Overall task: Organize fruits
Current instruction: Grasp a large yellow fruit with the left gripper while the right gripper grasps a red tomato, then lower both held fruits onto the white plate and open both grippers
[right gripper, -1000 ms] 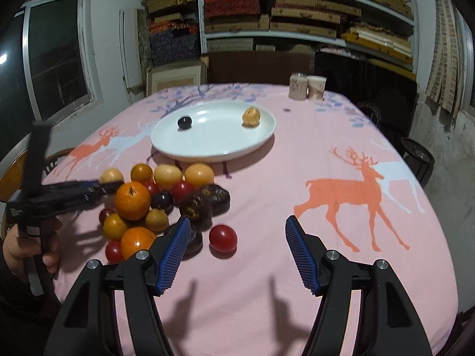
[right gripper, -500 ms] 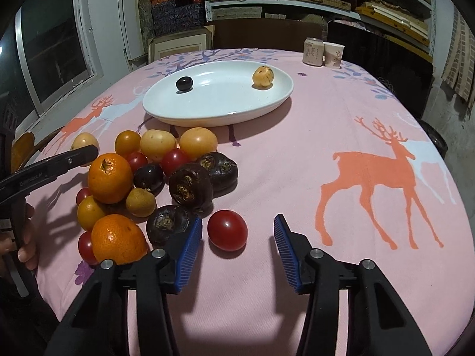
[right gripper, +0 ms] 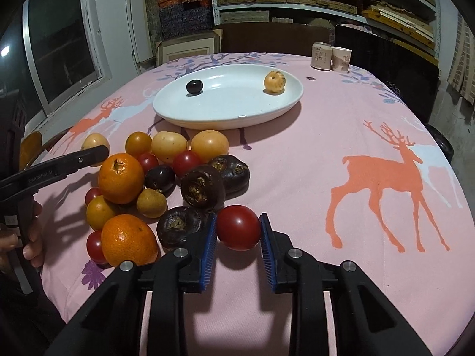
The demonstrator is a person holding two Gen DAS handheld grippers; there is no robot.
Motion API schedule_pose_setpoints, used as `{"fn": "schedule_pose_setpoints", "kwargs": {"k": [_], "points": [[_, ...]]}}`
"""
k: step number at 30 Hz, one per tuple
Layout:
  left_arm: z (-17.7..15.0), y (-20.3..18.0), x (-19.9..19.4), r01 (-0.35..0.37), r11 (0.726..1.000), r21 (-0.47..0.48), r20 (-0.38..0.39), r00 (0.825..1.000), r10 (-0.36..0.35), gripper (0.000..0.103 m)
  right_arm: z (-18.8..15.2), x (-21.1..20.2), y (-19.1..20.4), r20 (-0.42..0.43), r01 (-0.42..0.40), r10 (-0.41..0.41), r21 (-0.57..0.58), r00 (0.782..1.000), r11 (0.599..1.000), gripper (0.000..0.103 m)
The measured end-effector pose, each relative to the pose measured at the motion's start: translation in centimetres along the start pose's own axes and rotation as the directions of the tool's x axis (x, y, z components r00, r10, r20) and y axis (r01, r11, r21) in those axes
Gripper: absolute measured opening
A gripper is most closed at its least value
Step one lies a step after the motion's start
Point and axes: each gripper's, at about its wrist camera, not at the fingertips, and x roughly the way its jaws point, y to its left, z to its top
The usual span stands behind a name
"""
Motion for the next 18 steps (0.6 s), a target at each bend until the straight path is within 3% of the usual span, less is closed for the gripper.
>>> {"fn": "schedule_pose_setpoints", "kwargs": {"k": [12,18], "points": [[-0.1,0.2,-0.6,-0.002,1.000,-0.006,0.013,1.000,0.002,0.038,-0.5,-0.8,-0.5,0.009,-0.012,0.012,0.029,1.000,1.000,0.029],[0.9,-0.1,-1.7,0.002,1.000,0.005,0.013,1.000,-0.002,0.038,1.3,-2.6,-0.9,0.053,-0.042,0.041,0.019,0.998,0.999,0.029]]}}
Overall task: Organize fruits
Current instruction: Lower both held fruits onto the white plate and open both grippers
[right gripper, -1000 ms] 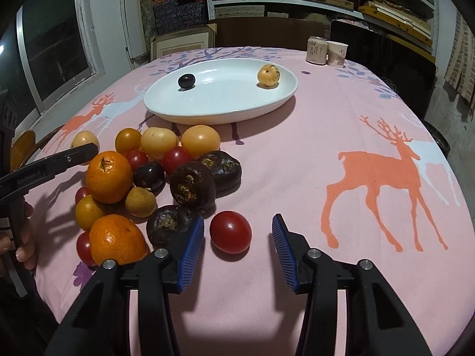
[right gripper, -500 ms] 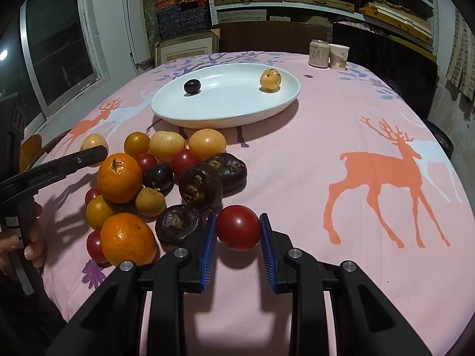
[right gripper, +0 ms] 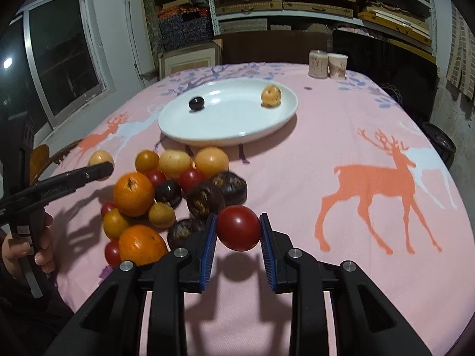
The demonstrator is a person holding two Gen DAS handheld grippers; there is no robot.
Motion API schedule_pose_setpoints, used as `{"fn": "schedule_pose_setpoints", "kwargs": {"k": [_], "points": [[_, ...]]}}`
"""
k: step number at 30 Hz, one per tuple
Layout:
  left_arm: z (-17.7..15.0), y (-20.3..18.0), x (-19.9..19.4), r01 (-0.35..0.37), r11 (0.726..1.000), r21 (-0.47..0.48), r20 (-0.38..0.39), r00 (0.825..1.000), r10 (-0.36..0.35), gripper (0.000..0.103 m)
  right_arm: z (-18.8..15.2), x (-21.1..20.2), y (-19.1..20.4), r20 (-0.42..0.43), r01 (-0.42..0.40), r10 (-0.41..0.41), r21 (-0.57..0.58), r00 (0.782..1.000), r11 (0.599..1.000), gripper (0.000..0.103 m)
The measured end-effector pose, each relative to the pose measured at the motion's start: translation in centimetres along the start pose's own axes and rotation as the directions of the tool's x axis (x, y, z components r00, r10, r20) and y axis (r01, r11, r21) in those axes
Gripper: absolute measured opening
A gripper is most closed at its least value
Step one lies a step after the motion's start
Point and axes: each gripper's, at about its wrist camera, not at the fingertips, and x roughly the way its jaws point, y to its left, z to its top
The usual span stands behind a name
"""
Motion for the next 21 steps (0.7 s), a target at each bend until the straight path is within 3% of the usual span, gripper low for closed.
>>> {"fn": "schedule_pose_setpoints", "kwargs": {"k": [4,7,11,14,17,21], "points": [[2.8,-1.6,-1.1,0.009,0.998,0.063,0.033,0.999,-0.011,0.038,3.3,-0.6,-0.5,0.044,-0.020,0.021,-0.017,0.999,1.000,0.029],[5.5,-2.8,0.4,0.022,0.995,0.096,0.011,1.000,-0.023,0.038,6.6,0.2,-1.1,0.064,-0.041,0.041,-0.007,0.997,0.999,0.029],[9.3,-3.8,5.9,0.025,0.992,0.127,-0.051,0.999,-0.019,0.038,11.2,3.3,-2.0,0.058,-0.058,0.057,0.019,0.997,0.998,0.029],[11.8,-3.6,10.6,0.061,0.995,0.078,-0.127,0.991,-0.050,0.038,14.2,7.0,-2.3,0.041,-0.051,0.051,-0.007,0.998,0.999,0.029],[13.5,-4.5,14.5,0.084,0.993,0.088,-0.171,0.983,-0.068,0.038,16.1,10.8,-2.6,0.017,-0.049,0.049,-0.029,0.999,0.998,0.029],[15.4,-5.2,18.2,0.075,0.993,0.090,-0.198,0.979,-0.056,0.040,17.5,15.2,-3.9,-0.035,-0.094,0.095,0.030,0.995,0.995,0.030]]}}
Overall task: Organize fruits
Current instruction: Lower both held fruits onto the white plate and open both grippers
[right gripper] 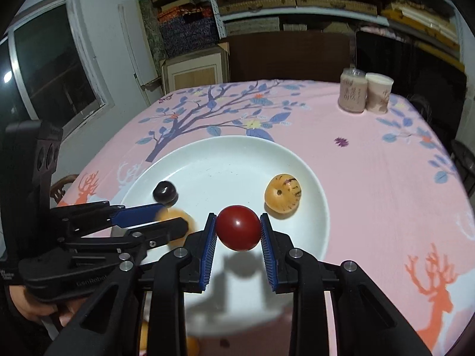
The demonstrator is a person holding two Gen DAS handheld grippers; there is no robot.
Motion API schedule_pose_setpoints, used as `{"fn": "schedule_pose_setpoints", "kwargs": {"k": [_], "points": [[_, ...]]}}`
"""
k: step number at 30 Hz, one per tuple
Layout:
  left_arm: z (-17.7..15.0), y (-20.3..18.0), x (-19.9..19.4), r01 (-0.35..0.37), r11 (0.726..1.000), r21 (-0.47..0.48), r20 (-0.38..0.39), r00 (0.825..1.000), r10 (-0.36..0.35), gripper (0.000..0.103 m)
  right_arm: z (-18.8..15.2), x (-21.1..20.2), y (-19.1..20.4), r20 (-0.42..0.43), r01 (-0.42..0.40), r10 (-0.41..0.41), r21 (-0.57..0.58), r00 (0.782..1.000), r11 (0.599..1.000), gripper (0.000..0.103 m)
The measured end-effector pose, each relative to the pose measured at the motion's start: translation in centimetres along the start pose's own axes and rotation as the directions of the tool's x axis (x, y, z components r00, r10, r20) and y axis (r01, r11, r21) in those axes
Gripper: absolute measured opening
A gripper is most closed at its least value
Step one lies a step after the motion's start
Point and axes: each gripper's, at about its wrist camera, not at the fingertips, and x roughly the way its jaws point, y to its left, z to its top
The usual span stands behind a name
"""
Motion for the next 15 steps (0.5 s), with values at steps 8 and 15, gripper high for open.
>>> {"fn": "schedule_pose_setpoints", "kwargs": {"k": [8,15], "points": [[2.0,1.4,-0.2,-0.035,0.998,-0.044,0.033,0.999,0.036,0.047,1.0,0.8,-2.2,0.022,-0.041,0.039,0.107,0.999,0.993,0.056],[-3.0,1.2,-7.6,-0.024,1.000,-0.017,0.122,0.992,0.026,0.067,-2.5,-5.2,-0.6,0.070,-0.018,0.015,0.052,0.997,0.998,0.056]]}}
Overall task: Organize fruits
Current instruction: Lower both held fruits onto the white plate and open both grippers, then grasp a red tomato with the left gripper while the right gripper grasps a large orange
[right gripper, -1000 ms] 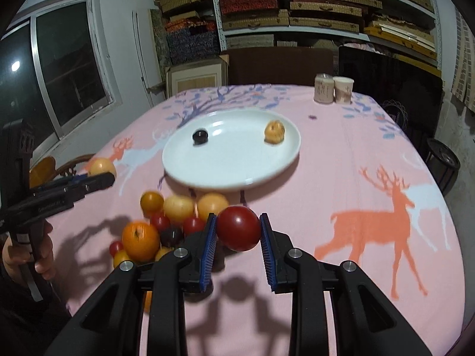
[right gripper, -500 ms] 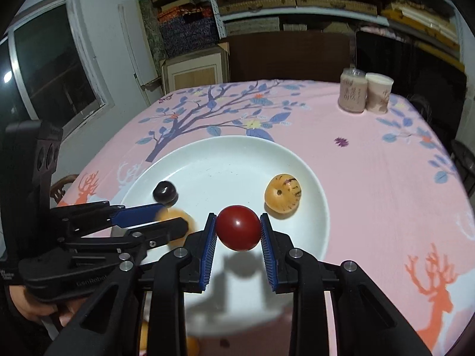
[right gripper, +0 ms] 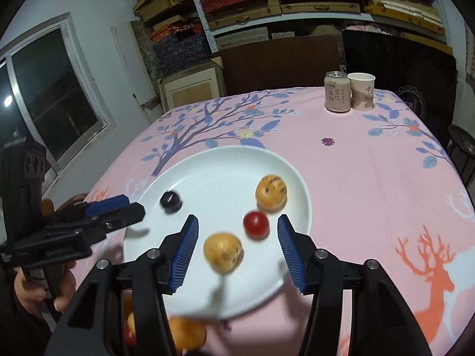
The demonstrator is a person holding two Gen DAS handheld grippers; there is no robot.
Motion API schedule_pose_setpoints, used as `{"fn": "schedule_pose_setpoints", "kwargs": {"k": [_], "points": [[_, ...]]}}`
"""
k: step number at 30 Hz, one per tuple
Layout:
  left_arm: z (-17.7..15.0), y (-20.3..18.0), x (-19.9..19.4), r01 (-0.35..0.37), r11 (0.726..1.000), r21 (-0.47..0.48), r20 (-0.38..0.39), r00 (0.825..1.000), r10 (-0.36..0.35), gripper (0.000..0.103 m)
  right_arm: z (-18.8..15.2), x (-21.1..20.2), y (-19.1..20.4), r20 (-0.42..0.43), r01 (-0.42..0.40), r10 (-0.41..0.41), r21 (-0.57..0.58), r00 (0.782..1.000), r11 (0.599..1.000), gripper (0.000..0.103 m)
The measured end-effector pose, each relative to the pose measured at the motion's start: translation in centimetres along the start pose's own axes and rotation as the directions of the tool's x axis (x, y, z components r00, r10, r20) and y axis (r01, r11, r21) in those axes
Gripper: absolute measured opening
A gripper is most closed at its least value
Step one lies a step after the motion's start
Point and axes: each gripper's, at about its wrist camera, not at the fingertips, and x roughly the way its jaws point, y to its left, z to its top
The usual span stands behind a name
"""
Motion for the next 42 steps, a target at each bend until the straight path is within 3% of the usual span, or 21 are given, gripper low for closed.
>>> {"fn": "schedule_pose_setpoints", "kwargs": {"k": [3,8,10,12,19,28,29,30,31,34,36,39,42], "points": [[-3.4,-0.4,-3.5,-0.005,0.999,0.047,0.017,1.000,0.004,0.075,-3.0,-3.0,1.0,0.001,-0.003,0.003,-0.032,1.000,0.999,0.056],[-9.3,-0.9,-7.5,-0.031,0.995,0.097,0.012,0.999,0.030,0.077,-8.1,-6.6,1.8,0.003,0.000,0.000,-0.025,1.000,1.000,0.060],[-11.3,-1.1,-8.5,-0.039,0.994,0.105,0.016,0.999,0.037,0.081,-10.0,-7.7,2.0,0.018,0.017,-0.017,-0.018,1.000,1.000,0.081],[-13.4,-1.3,-9.6,-0.064,0.992,0.111,0.038,0.997,0.060,0.091,-11.6,-8.5,2.5,0.040,0.047,-0.046,-0.015,0.998,0.999,0.092],[-18.6,-1.5,-10.8,-0.108,0.987,0.122,0.021,0.994,0.106,0.095,-15.0,-10.5,5.0,0.050,0.048,-0.044,-0.071,0.998,0.996,0.092],[-19.4,0.0,-10.6,-0.159,0.987,0.026,0.003,0.987,0.159,0.095,-16.3,-12.5,6.3,0.085,0.070,-0.062,-0.100,0.994,0.992,0.092],[-19.2,0.1,-10.6,-0.170,0.985,0.014,0.009,0.986,0.169,0.091,-16.5,-12.7,6.3,0.087,0.070,-0.062,-0.098,0.994,0.993,0.092],[-19.1,0.3,-10.4,-0.184,0.983,0.009,0.007,0.983,0.184,0.075,-16.5,-12.8,6.2,0.087,0.069,-0.061,-0.096,0.994,0.993,0.092],[-19.1,0.5,-9.9,-0.185,0.983,0.010,-0.018,0.982,0.185,0.070,-16.6,-12.8,6.2,0.084,0.066,-0.058,-0.095,0.995,0.993,0.092],[-18.8,0.4,-9.7,-0.166,0.986,0.007,-0.021,0.986,0.166,0.067,-16.9,-12.7,6.4,0.077,0.061,-0.054,-0.101,0.996,0.993,0.092],[-18.7,-0.3,-9.7,-0.140,0.990,0.030,-0.023,0.990,0.141,0.052,-17.0,-12.6,6.6,0.075,0.061,-0.053,-0.108,0.996,0.992,0.092],[-19.0,-1.4,-9.3,-0.081,0.994,0.070,-0.060,0.995,0.085,0.040,-17.0,-12.7,6.7,0.080,0.063,-0.055,-0.111,0.995,0.992,0.092],[-19.2,-1.7,-9.3,-0.063,0.994,0.084,-0.074,0.995,0.070,0.037,-17.0,-12.7,6.6,0.080,0.067,-0.058,-0.111,0.995,0.992,0.092]]}}
